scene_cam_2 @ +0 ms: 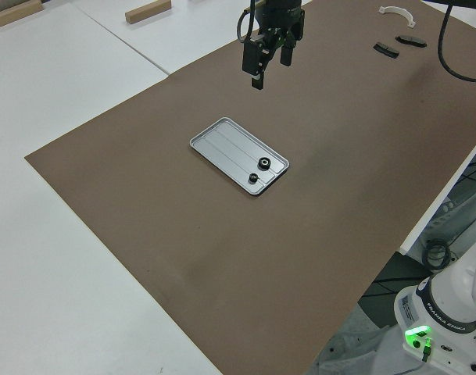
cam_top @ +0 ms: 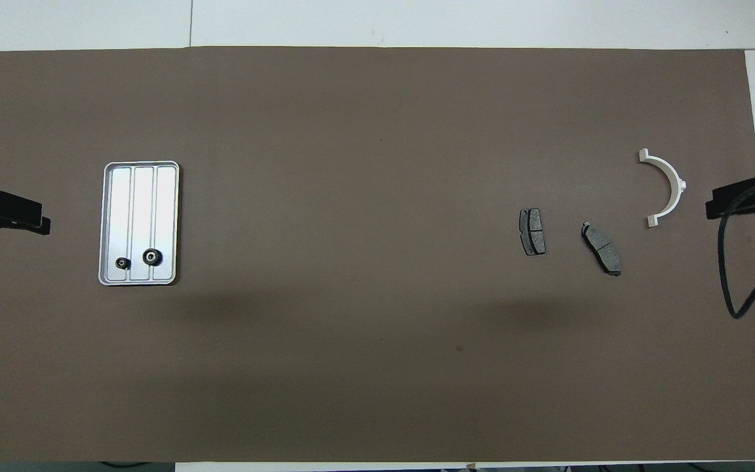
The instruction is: Pick bearing gear from pile to tray
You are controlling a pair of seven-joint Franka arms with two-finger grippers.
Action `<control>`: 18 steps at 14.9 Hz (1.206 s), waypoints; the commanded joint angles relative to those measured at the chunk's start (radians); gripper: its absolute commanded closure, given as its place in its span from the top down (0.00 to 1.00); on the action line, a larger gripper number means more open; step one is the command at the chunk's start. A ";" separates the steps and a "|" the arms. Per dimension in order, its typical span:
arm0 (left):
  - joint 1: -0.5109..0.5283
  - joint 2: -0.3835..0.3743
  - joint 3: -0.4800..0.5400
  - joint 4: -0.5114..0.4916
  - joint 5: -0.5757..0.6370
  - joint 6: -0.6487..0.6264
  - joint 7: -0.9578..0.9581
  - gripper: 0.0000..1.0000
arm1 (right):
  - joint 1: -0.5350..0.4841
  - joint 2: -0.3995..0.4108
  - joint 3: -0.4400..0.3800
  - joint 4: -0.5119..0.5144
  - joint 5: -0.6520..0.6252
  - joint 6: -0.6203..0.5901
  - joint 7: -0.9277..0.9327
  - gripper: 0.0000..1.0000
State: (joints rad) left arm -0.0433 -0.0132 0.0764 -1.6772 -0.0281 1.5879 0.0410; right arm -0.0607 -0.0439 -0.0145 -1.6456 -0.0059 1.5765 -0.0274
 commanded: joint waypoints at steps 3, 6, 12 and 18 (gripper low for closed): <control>-0.023 0.019 -0.052 0.054 0.005 0.004 -0.024 1.00 | -0.025 -0.017 0.013 -0.017 0.015 -0.003 -0.028 1.00; -0.021 0.039 -0.062 0.105 0.002 -0.019 -0.024 1.00 | -0.025 -0.016 0.013 -0.014 0.015 -0.003 -0.028 1.00; -0.021 0.039 -0.064 0.103 0.004 -0.017 -0.029 1.00 | -0.025 -0.017 0.013 -0.016 0.015 0.002 -0.028 1.00; -0.024 0.036 -0.075 0.096 0.043 -0.019 -0.038 1.00 | -0.027 -0.017 0.011 -0.017 0.015 0.002 -0.031 1.00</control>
State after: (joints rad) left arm -0.0587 0.0108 0.0015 -1.6041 -0.0178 1.5913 0.0234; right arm -0.0615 -0.0439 -0.0146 -1.6459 -0.0059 1.5765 -0.0274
